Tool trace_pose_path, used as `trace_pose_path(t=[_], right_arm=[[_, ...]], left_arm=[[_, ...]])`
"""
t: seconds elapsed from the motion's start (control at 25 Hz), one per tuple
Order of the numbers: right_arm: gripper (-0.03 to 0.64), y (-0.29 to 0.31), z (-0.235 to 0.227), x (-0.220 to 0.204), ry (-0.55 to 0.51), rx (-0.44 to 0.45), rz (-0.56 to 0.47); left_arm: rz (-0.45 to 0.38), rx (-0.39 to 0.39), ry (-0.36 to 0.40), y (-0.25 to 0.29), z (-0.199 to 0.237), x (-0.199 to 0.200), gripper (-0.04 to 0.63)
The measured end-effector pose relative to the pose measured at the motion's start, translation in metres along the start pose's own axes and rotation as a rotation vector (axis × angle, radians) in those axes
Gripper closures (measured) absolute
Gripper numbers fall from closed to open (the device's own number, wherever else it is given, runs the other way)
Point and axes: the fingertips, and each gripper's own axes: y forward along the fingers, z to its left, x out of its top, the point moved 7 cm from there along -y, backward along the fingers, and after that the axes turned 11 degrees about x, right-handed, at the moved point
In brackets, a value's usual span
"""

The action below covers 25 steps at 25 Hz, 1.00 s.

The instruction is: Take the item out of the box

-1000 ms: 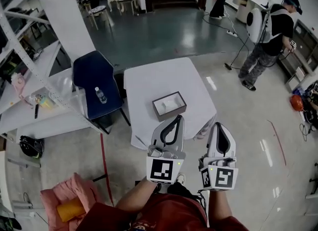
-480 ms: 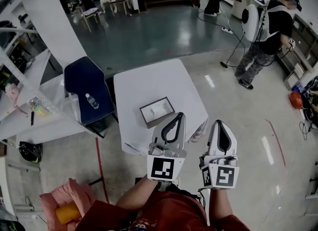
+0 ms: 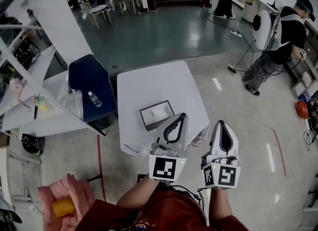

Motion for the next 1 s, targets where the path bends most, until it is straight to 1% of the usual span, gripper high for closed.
trace_pose_path(t=[0.2,0.44,0.56,0.68,0.8,0.88,1.0], right_arm=[[0.616,0.019,-0.004,-0.008,0.017,0.021,0.004],[0.615,0.058,-0.005,-0.022,0.019,0.033,0.009],[0.615,0.084,-0.006,-0.028,0.006,0.037,0.009],[0.615,0.112,-0.010,-0.034,-0.004,0.049,0.011],[0.616,0.148,-0.008,-0.036,-0.012,0.069,0.017],[0.615,0.172,-0.007,-0.038,-0.008,0.079,0.020],[0.615,0.206,-0.009,-0.041,-0.009,0.093,0.016]], left_arm=[[0.016,0.016,0.008,0.013,0.008,-0.007,0.591],[0.023,0.030,0.009,0.039,0.034,-0.022,0.591],[0.021,0.036,0.004,0.057,0.050,-0.030,0.591],[0.014,0.037,0.024,0.080,0.063,-0.036,0.591],[0.009,0.054,0.024,0.105,0.086,-0.038,0.591],[0.015,0.068,0.021,0.121,0.103,-0.041,0.591],[0.029,0.074,0.044,0.145,0.123,-0.044,0.591]])
